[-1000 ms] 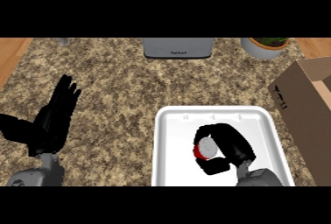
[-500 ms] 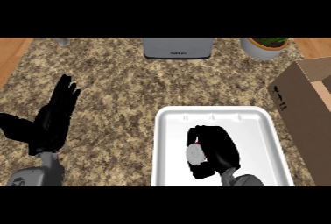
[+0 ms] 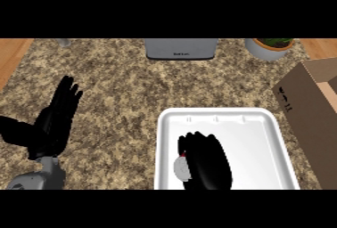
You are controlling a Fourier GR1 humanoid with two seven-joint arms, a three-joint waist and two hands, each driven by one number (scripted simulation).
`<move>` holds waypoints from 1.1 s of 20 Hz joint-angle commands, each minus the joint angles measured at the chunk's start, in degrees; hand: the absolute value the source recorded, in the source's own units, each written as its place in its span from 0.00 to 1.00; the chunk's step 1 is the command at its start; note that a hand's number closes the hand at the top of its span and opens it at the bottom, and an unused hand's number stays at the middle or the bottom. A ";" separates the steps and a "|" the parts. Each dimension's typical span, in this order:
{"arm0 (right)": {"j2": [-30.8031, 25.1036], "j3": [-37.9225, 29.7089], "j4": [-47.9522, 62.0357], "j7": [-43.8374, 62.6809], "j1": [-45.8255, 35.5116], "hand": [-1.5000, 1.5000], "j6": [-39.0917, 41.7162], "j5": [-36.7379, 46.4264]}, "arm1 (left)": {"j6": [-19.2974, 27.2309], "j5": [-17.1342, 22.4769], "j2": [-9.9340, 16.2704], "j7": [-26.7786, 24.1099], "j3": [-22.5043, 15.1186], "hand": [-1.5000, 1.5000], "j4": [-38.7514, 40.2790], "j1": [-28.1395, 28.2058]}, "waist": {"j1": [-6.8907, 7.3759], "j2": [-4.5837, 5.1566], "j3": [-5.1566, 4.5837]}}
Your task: Pick the can from the tray and place it in the cardboard box
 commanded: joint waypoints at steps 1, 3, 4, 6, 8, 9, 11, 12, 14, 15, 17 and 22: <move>0.56 2.17 -7.77 3.00 -4.23 1.00 8.30 3.52 | 2.67 -2.02 -2.08 2.05 -2.16 0.50 -2.09 0.20 | 0.04 -0.02 0.01; 0.84 6.98 -10.25 6.54 -0.03 1.00 5.16 5.39 | -0.49 -0.31 0.07 -1.29 0.41 0.50 0.59 1.74 | -0.01 0.05 0.01; 0.85 5.40 -16.16 6.74 1.04 1.00 6.82 3.78 | -0.84 1.06 0.76 1.36 0.87 0.50 -2.53 2.05 | -0.08 -0.04 0.01; 0.86 3.14 -18.94 11.41 -3.09 1.00 1.06 0.84 | 0.13 0.35 0.17 -0.31 1.29 0.50 1.49 -0.82 | -0.44 0.05 0.00; 0.87 1.59 -20.27 14.70 -3.02 1.00 -1.25 2.99 | 0.07 0.42 0.03 1.95 0.33 0.50 -1.28 1.14 | -0.16 -0.04 0.03; 0.87 -1.23 -25.03 16.14 -5.99 1.00 3.34 2.49 | 0.91 -0.77 -0.66 0.78 -0.44 0.50 -1.36 0.42 | -0.39 -0.09 0.01; 0.88 -2.04 -24.18 22.50 -9.95 1.00 2.55 2.85 | -0.99 1.18 1.45 2.90 0.98 0.50 -2.31 0.03 | 0.24 -0.02 -0.01; 0.88 -7.12 -23.11 18.33 -9.21 1.00 0.21 3.48 | -0.90 0.37 0.79 0.30 0.71 0.50 -1.50 1.51 | 0.13 0.12 0.02; -0.59 -8.29 -28.62 19.65 -6.75 1.00 2.90 6.02 | -0.87 -0.25 -0.11 -0.73 -0.43 0.50 -3.05 3.96 | -0.16 -0.06 0.03; 0.87 -8.33 -24.77 20.01 -8.79 1.00 0.53 7.38 | -1.23 1.10 0.00 -1.00 0.89 0.50 1.34 -0.46 | -0.19 0.15 0.01; 0.03 -16.24 -29.09 18.93 -12.34 1.00 6.50 2.84 | 0.93 -1.42 -0.55 -0.89 0.15 0.50 3.35 -3.25 | -0.45 0.21 0.01; -2.78 -29.40 -29.86 17.10 -14.16 1.00 12.97 -5.55 | 2.68 -3.94 -2.78 -1.03 -2.78 0.50 0.80 -0.62 | -0.08 0.17 0.03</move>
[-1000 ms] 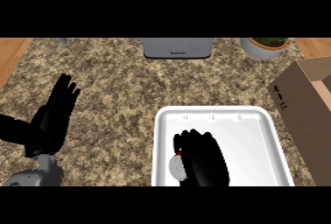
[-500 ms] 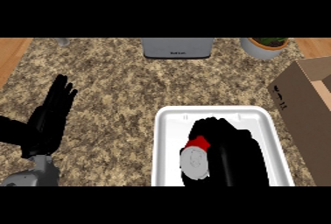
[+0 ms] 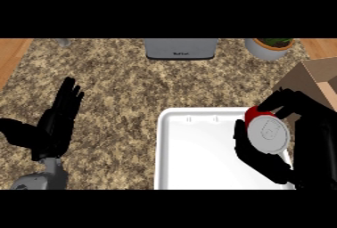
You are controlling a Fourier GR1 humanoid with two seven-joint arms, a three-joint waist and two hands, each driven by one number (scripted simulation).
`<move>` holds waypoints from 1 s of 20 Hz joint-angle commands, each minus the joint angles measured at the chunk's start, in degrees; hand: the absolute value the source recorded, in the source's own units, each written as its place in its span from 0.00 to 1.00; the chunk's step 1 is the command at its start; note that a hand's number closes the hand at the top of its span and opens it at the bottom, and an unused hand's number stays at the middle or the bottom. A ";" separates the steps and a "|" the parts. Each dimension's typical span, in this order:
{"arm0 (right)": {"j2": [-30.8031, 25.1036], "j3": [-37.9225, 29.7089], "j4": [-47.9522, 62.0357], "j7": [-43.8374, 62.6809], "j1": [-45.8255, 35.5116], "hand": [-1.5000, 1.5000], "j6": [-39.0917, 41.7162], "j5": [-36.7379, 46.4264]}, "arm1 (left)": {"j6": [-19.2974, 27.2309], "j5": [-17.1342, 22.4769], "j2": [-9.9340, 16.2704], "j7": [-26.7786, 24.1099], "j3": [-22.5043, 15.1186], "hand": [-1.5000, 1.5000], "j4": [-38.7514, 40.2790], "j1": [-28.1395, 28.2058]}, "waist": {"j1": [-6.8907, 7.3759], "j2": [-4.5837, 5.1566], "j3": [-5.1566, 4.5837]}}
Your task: Pick the can from the tray and place it in the cardboard box
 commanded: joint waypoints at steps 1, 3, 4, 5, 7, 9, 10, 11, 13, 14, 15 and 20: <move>-4.56 -11.97 0.72 -5.16 1.63 1.00 0.31 -6.36 | -0.78 1.10 1.00 1.70 0.86 0.50 -2.08 0.92 | 0.17 0.06 0.04; -6.29 -16.14 1.14 -7.99 4.16 1.00 -1.40 -8.78 | -1.17 0.98 1.46 0.93 1.33 0.50 -1.06 0.68 | 0.05 0.06 0.04; -6.98 -21.92 6.67 -9.65 -1.26 1.00 -1.97 -12.44 | -1.45 2.50 2.39 3.75 2.41 0.50 -0.60 -2.71 | 0.21 0.18 0.05; -6.69 -19.92 6.94 -9.48 -0.20 1.00 -3.49 -10.17 | -0.91 1.91 1.97 4.05 1.95 0.50 -0.37 -3.23 | 0.15 0.08 0.03; -9.28 -21.54 10.91 -11.19 -0.74 1.00 -5.89 -7.73 | -2.62 2.33 2.24 -0.29 2.66 0.50 -0.32 0.43 | 0.33 0.10 0.02; -13.52 -24.09 11.40 -14.07 0.43 1.00 -5.16 -7.81 | -0.13 0.12 0.32 -0.05 1.06 0.50 3.42 -3.26 | -0.16 0.15 0.02; -14.35 -26.36 15.12 -16.99 2.12 1.00 -8.99 -7.96 | -3.33 2.55 2.02 -1.02 2.42 0.50 0.44 1.57 | 0.31 0.13 0.03; -14.17 -26.02 18.76 -19.79 3.42 1.00 -12.83 -7.24 | 0.36 0.06 -0.03 -0.34 1.13 0.50 3.54 -4.34 | 0.00 0.24 0.05; -16.48 -28.93 23.91 -20.00 -2.22 1.00 -10.85 -9.13 | -2.14 2.04 1.16 -0.81 2.13 0.50 1.69 -0.94 | 0.43 0.14 0.02; -18.39 -30.60 22.05 -24.81 4.82 1.00 -12.75 -10.08 | -3.33 3.72 2.66 1.69 3.08 0.50 -1.83 0.38 | 0.27 0.06 0.05; -19.58 -31.86 27.14 -23.93 -0.95 1.00 -12.22 -10.14 | -3.51 2.71 2.50 -1.60 3.22 0.50 0.63 0.73 | 0.47 0.13 0.02; -22.20 -33.55 37.66 -31.08 1.51 1.00 -16.41 -10.26 | -2.11 0.64 1.43 -1.85 1.99 0.50 3.93 -1.74 | 0.27 0.19 0.02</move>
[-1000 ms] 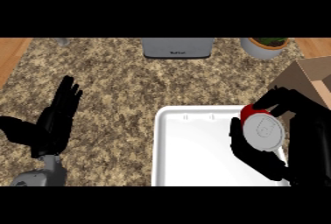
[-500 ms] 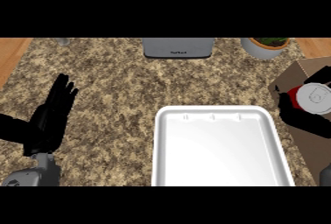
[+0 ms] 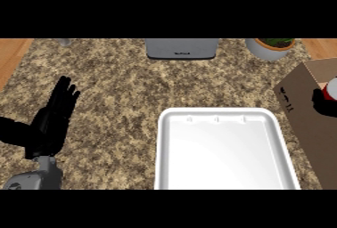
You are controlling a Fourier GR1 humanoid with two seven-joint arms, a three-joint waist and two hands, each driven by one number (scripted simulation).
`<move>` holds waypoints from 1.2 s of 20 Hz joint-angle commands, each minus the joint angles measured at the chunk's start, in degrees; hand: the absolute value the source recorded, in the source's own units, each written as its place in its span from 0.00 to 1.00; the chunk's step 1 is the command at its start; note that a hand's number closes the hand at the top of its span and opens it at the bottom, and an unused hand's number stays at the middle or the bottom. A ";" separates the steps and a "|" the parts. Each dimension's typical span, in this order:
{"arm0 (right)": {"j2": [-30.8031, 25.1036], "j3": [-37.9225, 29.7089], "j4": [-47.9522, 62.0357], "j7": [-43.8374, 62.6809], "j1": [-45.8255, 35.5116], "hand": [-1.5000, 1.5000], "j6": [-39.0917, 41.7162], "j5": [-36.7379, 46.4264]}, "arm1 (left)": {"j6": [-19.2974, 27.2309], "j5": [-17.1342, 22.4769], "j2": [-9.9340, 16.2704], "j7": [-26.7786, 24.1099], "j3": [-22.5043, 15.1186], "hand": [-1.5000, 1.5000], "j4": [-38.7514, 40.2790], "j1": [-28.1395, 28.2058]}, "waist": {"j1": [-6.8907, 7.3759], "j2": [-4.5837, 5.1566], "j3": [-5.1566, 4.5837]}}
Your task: Pick the can from the tray and place it in the cardboard box
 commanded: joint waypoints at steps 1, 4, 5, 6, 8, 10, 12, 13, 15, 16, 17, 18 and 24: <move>-6.18 -3.81 10.60 -7.38 0.51 1.00 -0.71 -1.23 | -0.82 0.85 0.41 0.09 0.61 0.50 -0.69 1.67 | 0.27 0.05 0.01; -7.63 1.32 16.31 -2.14 -0.16 1.00 8.54 4.09 | -0.12 -0.66 -0.74 -0.36 -1.36 0.50 0.32 -0.72 | 0.92 0.59 -0.05; -7.68 1.74 18.82 -2.53 1.46 1.00 9.33 4.52 | 0.53 -1.11 -0.79 1.15 -1.91 0.50 -1.29 -1.03 | 1.18 0.64 0.02; -6.35 1.55 19.05 -3.01 3.19 0.00 8.98 3.46 | -0.35 -0.22 -0.26 1.42 -1.48 0.50 -2.56 0.57 | 0.99 0.29 0.04; -6.84 -0.72 23.27 -3.36 0.06 0.00 10.24 0.87 | 0.84 -1.02 -0.95 0.88 -1.48 0.50 0.00 -2.02 | 0.88 0.60 0.05; -7.08 -2.70 25.84 -6.59 -2.01 0.00 7.90 -1.79 | -0.53 0.15 0.59 0.82 -0.02 0.50 0.11 -1.47 | 1.15 0.47 0.06; -7.74 -5.20 27.78 -11.10 -1.61 0.00 2.74 -3.48 | 0.53 -0.13 -0.43 3.63 -1.38 0.50 -3.08 -0.29 | 0.95 0.17 0.10; -7.71 -6.85 28.44 -13.34 -2.35 0.00 -0.40 -4.88 | 1.21 -1.06 -0.22 2.17 -0.82 0.50 -2.10 -1.03 | 0.58 0.15 0.08; -5.86 -8.14 29.19 -17.90 -3.75 0.00 -9.74 -5.60 | 2.02 -2.99 -3.04 -0.91 -3.67 0.50 -0.93 0.57 | 0.83 0.29 0.13; -7.10 -9.79 28.90 -20.82 -4.19 0.00 -10.90 -7.50 | 2.29 -1.08 -1.10 1.87 -0.48 0.50 -0.04 -3.71 | 0.32 0.24 0.12; -5.30 -10.86 26.57 -23.29 -3.56 0.00 -14.60 -9.41 | 1.84 -2.10 -1.20 0.32 -1.31 0.50 1.36 -2.66 | -0.08 0.23 0.15; -2.53 -9.86 23.97 -22.53 -3.29 0.00 -15.31 -9.97 | -0.98 0.90 -0.17 -0.60 0.13 0.50 -0.52 1.68 | 0.42 -0.08 0.05; -1.08 -18.64 25.80 -23.75 -7.25 0.00 -12.47 -24.61 | 2.18 -1.43 -1.62 1.74 -1.32 0.50 -1.39 -0.89 | -0.35 -0.22 0.03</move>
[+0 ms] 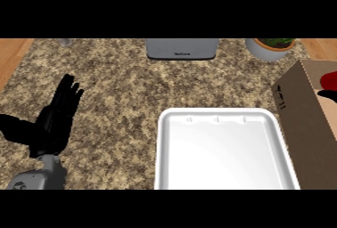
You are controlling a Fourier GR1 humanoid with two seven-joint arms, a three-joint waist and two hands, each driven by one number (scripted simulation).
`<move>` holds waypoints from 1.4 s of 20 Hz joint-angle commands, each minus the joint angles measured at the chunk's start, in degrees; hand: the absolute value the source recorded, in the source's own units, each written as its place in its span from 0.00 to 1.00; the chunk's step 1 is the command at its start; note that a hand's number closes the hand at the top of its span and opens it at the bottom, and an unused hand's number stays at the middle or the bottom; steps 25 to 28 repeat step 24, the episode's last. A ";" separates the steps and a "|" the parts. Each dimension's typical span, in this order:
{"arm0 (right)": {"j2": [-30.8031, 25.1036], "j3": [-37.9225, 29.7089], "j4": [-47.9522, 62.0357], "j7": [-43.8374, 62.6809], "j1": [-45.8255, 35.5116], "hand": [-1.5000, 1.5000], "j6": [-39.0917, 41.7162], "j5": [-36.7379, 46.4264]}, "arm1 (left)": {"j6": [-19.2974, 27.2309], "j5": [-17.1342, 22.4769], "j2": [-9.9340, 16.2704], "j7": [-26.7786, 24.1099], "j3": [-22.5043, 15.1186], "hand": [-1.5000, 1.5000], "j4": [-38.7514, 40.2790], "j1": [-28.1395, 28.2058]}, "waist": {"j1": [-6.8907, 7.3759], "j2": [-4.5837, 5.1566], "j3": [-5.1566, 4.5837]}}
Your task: Pick the can from the tray and place it in the cardboard box
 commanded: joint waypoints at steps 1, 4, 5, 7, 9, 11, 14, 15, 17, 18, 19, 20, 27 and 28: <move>0.35 -6.78 0.77 -1.44 -2.75 0.00 3.31 -11.86 | 0.03 0.12 0.21 -0.28 0.57 0.50 0.15 0.66 | -0.49 -0.04 0.19; 2.86 -11.72 -0.94 -1.43 -2.10 0.00 4.97 -20.33 | -1.03 1.12 0.41 -1.33 1.19 0.50 -0.13 3.15 | -0.86 -0.22 0.20; 1.32 -13.74 -0.13 -0.11 -3.97 0.00 6.85 -23.20 | -1.35 1.74 1.67 -0.76 2.57 0.50 1.13 0.75 | -1.05 -0.11 0.18; 1.37 -15.42 -1.27 0.10 -2.63 0.00 9.22 -27.15 | -0.83 1.41 1.63 1.16 1.89 0.50 -0.49 -0.03 | -0.95 -0.14 0.17; -0.97 -19.54 0.28 -1.14 -1.02 0.00 11.07 -31.58 | -2.53 2.25 1.57 -2.29 2.50 0.50 0.39 3.45 | -0.76 -0.05 0.15; -3.21 -21.35 -0.68 -0.53 -0.73 0.00 12.74 -34.74 | -0.37 0.50 0.89 -1.08 1.78 0.50 3.57 -1.88 | -1.13 0.06 0.14; 0.37 -23.45 -2.57 -6.53 7.01 0.00 11.77 -37.18 | -2.90 3.08 2.39 -1.23 3.33 0.50 0.20 1.41 | -0.63 0.00 0.15; -1.88 -24.46 -2.47 -4.58 7.46 0.00 11.81 -37.50 | -3.15 2.13 2.03 -1.31 2.00 0.50 -3.48 5.82 | -0.35 -0.03 0.14; -1.69 -24.50 0.71 -8.82 8.12 0.00 11.94 -40.02 | -0.26 -0.31 -0.13 -0.70 0.05 0.50 1.48 -0.17 | -0.47 0.12 0.15; -2.43 -23.53 1.42 -8.57 7.65 0.00 10.53 -39.82 | -0.34 -0.10 -0.50 0.96 -0.96 0.50 -5.50 4.59 | -0.10 0.07 0.15; -7.40 -24.34 5.47 -7.99 5.50 0.00 12.69 -41.73 | -1.98 2.02 0.82 -1.00 1.86 0.50 -1.41 3.40 | -0.10 0.13 0.15; -1.17 -24.90 -4.06 -7.01 11.44 0.00 12.70 -42.68 | 0.36 -1.06 -0.91 -2.72 0.11 0.50 4.13 -0.86 | -0.78 0.08 0.12; -6.40 -25.83 8.36 -14.76 11.66 0.00 13.14 -44.31 | -0.13 -0.83 -0.23 0.30 -0.69 0.50 -0.64 0.22 | -0.27 0.14 0.16; -6.40 -25.83 8.36 -14.76 11.66 0.00 13.14 -44.31 | -0.13 -0.83 -0.23 0.30 -0.69 0.50 -0.64 0.22 | -0.27 0.14 0.16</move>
